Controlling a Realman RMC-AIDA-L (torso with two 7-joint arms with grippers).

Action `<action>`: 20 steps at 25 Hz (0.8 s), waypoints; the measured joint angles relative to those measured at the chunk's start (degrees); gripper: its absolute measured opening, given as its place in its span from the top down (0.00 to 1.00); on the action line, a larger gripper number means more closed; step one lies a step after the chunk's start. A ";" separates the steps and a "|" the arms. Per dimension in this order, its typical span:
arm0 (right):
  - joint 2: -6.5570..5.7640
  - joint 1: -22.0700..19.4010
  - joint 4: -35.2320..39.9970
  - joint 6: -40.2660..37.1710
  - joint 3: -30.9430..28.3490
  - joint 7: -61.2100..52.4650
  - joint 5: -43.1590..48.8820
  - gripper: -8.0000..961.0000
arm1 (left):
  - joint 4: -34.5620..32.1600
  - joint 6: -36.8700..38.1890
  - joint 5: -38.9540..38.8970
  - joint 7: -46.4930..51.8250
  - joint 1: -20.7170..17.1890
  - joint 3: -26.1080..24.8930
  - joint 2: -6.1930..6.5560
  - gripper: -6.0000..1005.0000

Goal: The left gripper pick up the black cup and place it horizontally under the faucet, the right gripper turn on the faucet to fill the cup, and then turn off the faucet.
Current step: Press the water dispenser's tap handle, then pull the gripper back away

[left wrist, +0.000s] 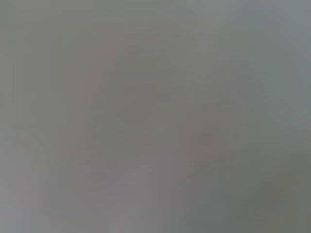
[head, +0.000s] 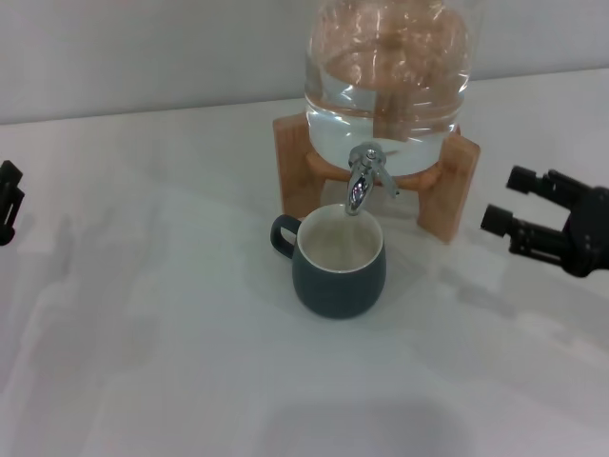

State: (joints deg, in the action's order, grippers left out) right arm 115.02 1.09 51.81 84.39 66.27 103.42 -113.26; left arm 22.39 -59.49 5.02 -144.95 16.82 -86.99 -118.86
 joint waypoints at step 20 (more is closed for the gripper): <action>0.29 2.70 0.06 3.22 10.58 -0.85 -1.85 0.11 | -0.08 1.71 0.20 0.15 1.11 -0.72 0.21 0.48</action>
State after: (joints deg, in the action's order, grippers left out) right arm 115.31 3.80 51.87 87.61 76.85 102.57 -115.12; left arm 22.31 -57.79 5.23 -144.80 17.93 -87.72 -118.65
